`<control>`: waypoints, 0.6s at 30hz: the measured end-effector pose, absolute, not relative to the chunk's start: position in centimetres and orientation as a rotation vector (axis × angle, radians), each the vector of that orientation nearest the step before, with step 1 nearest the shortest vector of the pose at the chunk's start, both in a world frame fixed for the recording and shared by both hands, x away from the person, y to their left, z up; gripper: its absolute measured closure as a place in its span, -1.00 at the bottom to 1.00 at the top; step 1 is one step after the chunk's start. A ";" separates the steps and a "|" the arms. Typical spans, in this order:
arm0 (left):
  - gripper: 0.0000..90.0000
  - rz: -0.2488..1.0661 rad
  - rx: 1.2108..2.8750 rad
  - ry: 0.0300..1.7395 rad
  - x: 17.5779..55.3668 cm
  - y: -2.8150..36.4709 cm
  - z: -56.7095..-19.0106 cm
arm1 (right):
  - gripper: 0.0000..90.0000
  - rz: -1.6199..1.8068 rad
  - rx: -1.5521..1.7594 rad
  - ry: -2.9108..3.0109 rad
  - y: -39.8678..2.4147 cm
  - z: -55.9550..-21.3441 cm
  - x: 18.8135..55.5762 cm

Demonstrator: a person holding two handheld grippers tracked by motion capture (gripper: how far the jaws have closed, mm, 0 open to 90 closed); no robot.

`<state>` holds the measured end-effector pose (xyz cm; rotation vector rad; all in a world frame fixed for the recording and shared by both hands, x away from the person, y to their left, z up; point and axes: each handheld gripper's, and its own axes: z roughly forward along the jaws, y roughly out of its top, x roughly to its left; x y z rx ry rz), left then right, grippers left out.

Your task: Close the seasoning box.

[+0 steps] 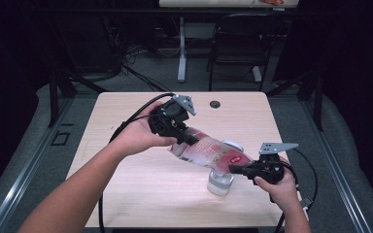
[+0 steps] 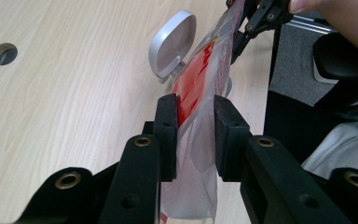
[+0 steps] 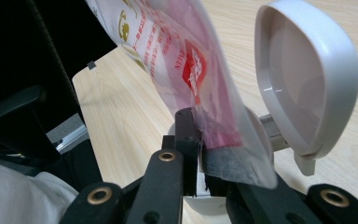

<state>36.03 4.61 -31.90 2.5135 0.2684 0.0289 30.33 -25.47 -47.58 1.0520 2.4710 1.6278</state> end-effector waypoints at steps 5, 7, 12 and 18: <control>0.65 0.031 2.514 0.266 36.0 4.6 -31.8 | 0.92 1.628 1.039 2.480 -25.5 -47.5 30.3; 0.64 0.027 2.515 0.266 36.1 4.8 -31.8 | 0.93 1.632 1.034 2.481 -25.4 -47.5 30.3; 0.64 0.028 2.504 0.275 36.2 4.9 -31.7 | 0.94 1.669 1.029 2.457 -25.6 -47.3 30.2; 0.64 0.033 2.509 0.278 36.3 4.5 -31.9 | 0.93 1.645 1.053 2.452 -25.7 -47.5 30.3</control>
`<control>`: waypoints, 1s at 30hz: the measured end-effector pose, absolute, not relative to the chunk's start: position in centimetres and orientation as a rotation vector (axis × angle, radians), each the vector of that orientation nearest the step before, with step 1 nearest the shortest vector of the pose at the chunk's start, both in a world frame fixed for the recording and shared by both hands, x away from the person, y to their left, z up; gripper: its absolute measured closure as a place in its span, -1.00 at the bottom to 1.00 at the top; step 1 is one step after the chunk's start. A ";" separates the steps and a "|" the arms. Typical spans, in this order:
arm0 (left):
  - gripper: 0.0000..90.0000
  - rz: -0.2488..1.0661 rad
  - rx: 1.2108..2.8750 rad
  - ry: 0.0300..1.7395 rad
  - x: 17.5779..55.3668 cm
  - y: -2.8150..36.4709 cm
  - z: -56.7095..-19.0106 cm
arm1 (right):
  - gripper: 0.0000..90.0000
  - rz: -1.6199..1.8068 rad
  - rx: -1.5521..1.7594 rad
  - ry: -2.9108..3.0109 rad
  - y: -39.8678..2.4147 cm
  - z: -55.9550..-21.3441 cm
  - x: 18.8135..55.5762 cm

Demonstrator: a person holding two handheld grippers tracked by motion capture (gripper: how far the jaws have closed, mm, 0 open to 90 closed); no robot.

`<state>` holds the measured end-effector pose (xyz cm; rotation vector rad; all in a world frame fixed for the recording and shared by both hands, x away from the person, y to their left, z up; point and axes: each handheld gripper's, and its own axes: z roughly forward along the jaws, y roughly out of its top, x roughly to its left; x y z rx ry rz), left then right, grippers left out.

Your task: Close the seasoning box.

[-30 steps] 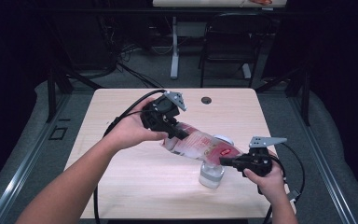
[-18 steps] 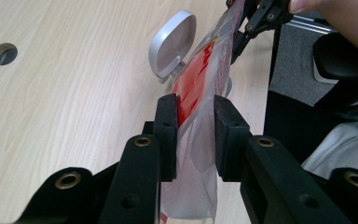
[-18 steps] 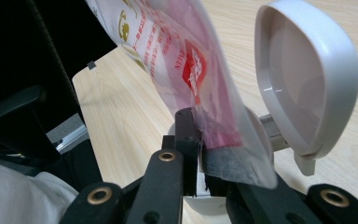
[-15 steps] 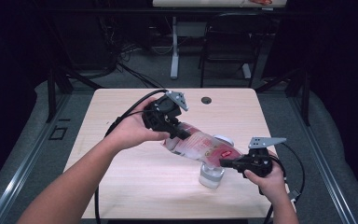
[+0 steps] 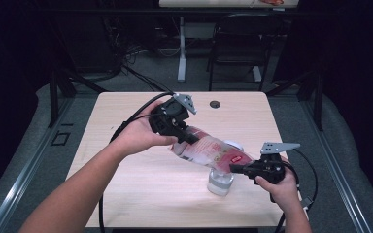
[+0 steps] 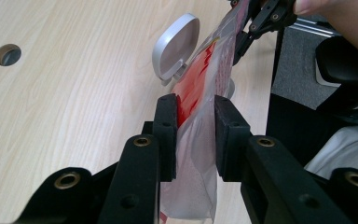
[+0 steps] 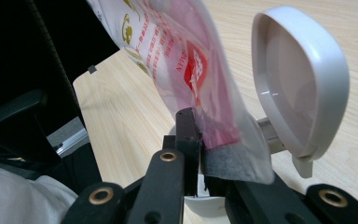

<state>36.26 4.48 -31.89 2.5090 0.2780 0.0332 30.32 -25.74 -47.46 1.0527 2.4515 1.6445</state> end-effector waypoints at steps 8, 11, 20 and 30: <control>0.64 0.047 2.508 0.274 36.1 4.2 -31.9 | 0.92 1.644 1.072 2.433 -25.9 -47.5 30.4; 0.64 0.052 2.507 0.274 36.1 4.2 -31.9 | 0.91 1.644 1.077 2.424 -25.9 -47.6 30.4; 0.64 0.054 2.501 0.275 36.2 4.2 -31.8 | 0.90 1.639 1.088 2.412 -25.6 -47.8 30.5; 0.64 0.051 2.499 0.278 36.3 4.3 -31.8 | 0.90 1.637 1.084 2.419 -25.6 -47.8 30.6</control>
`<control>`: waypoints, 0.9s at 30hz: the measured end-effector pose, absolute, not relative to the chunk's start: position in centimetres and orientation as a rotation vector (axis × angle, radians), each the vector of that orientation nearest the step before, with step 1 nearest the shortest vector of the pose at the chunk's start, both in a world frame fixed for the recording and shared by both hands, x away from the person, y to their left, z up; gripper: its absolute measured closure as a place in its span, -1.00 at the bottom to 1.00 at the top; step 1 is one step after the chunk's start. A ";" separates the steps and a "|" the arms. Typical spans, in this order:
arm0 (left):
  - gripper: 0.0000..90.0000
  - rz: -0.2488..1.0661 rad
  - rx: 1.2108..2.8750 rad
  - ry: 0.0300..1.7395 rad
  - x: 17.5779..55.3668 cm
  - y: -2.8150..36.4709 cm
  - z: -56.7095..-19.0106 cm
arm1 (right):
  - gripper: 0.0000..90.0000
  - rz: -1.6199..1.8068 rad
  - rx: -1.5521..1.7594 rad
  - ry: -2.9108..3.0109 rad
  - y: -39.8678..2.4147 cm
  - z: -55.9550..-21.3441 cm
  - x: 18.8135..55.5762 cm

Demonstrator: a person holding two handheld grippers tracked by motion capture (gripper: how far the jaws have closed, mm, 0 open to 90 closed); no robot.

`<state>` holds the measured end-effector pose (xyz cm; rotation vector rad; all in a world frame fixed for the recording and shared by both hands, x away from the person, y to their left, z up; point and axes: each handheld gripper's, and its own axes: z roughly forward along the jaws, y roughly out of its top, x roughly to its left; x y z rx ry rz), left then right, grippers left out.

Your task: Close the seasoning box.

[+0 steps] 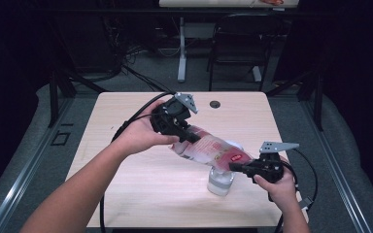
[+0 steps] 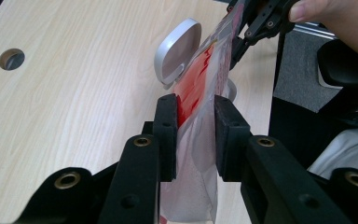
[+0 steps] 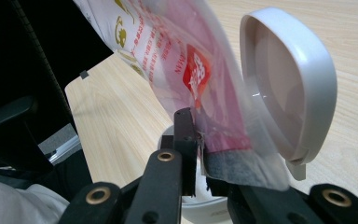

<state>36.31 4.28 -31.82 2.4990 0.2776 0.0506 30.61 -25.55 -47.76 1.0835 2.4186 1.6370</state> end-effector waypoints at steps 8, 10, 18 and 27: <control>0.64 0.042 2.499 0.286 36.3 4.6 -32.0 | 0.90 1.643 1.077 2.421 -25.6 -47.7 30.6; 0.64 0.039 2.497 0.289 36.2 4.6 -32.2 | 0.91 1.642 1.073 2.428 -25.6 -47.6 30.6; 0.61 0.017 2.470 0.334 36.3 6.1 -33.1 | 0.92 1.643 1.054 2.431 -25.4 -47.3 30.4; 0.59 0.007 2.447 0.358 36.0 7.4 -33.8 | 0.92 1.656 1.037 2.418 -25.0 -47.0 30.2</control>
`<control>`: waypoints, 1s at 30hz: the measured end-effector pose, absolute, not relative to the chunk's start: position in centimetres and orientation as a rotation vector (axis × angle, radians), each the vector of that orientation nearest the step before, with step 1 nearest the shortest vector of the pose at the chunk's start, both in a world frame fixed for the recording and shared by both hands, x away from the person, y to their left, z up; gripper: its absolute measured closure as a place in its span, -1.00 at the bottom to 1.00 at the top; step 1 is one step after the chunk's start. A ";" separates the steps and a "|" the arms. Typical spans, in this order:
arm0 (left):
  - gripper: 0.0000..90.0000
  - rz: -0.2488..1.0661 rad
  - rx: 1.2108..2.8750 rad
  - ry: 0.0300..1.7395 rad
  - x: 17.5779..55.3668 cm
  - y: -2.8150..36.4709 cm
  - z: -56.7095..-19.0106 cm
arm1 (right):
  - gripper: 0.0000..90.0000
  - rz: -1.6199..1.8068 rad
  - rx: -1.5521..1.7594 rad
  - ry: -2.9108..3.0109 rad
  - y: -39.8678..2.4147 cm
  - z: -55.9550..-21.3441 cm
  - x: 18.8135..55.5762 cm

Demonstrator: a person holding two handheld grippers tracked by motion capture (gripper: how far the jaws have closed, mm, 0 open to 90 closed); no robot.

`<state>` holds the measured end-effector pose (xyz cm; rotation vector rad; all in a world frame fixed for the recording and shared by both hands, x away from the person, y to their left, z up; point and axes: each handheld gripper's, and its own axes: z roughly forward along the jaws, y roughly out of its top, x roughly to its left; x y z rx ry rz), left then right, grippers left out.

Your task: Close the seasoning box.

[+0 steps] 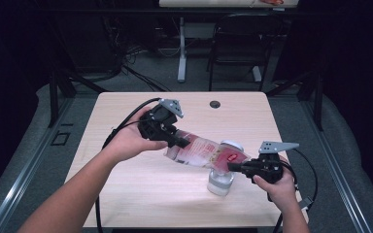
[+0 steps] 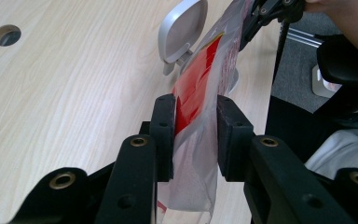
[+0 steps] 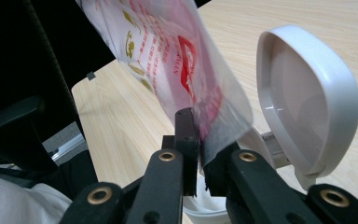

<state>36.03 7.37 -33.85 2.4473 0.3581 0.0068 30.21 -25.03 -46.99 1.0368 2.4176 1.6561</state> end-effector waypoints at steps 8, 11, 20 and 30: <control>0.58 -0.025 2.413 0.397 36.1 8.9 -35.2 | 0.88 1.724 1.043 2.359 -25.0 -47.2 30.2; 0.58 -0.035 2.408 0.400 36.1 9.2 -35.6 | 0.87 1.748 1.036 2.347 -25.0 -47.3 30.3; 0.56 -0.042 2.377 0.410 35.9 10.3 -36.5 | 0.85 1.786 1.015 2.336 -24.7 -47.7 30.4; 0.49 -0.013 2.350 0.439 35.7 11.7 -38.2 | 0.96 1.827 0.989 2.334 -24.2 -47.6 30.3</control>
